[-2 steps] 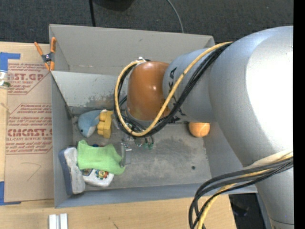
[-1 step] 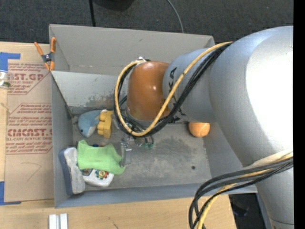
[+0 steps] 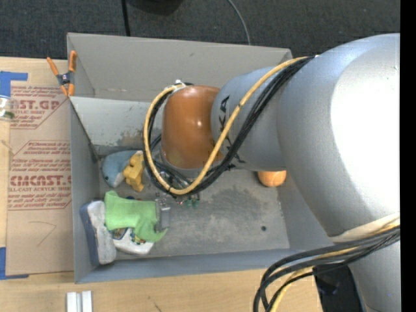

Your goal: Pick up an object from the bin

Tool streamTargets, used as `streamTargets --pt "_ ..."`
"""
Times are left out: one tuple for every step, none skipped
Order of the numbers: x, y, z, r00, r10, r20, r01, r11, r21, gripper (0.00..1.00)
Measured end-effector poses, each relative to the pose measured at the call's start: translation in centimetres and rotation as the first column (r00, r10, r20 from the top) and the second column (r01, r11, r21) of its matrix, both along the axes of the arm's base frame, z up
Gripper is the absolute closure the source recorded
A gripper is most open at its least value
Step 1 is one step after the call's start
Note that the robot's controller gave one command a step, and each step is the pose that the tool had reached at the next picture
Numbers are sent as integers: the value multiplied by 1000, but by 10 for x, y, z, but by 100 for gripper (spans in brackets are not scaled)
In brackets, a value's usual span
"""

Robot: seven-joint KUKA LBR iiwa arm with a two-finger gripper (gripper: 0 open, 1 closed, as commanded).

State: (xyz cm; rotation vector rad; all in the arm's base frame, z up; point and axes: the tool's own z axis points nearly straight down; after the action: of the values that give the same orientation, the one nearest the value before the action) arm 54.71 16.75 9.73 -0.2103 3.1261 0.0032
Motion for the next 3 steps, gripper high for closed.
streamTargets --pt "6 7 21 996 -89 0 89 996 7 0" --pt "1 -2 19 988 -152 6 152 988 4 0" --pt "-3 13 4 997 81 4 -81 997 4 0"
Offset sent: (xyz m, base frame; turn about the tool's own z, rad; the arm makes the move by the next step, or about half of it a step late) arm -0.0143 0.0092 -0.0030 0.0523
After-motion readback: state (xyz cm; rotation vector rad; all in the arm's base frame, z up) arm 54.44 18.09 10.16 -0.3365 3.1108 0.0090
